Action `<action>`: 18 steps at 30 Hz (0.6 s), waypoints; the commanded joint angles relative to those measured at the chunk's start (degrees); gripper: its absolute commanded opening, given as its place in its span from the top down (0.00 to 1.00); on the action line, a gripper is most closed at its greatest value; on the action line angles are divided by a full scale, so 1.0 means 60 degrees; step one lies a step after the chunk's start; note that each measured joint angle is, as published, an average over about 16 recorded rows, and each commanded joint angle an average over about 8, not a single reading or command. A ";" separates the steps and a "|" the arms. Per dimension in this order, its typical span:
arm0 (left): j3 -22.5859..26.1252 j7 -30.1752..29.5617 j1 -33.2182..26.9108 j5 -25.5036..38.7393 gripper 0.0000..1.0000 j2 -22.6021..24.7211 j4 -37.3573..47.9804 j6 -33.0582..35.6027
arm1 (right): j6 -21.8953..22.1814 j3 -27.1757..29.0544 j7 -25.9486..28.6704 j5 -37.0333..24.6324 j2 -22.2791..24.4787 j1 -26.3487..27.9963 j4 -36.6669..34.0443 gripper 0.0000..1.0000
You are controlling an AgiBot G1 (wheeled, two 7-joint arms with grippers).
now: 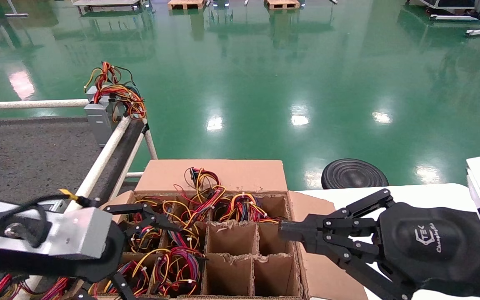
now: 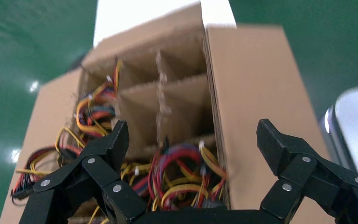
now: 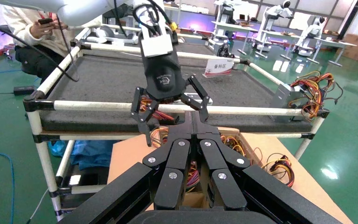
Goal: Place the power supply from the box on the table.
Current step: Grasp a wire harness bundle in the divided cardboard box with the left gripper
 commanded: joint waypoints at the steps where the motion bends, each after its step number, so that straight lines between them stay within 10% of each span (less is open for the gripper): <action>1: 0.0275 0.0175 -0.0322 0.0345 0.00 0.0119 0.0153 0.0143 | 0.0000 0.0000 0.0000 0.0000 0.0000 0.0000 0.0000 1.00; 18: 0.2032 0.1717 -0.1365 0.0912 0.00 0.0836 0.2278 0.0566 | 0.0000 0.0000 0.0000 0.0000 0.0000 0.0000 0.0000 1.00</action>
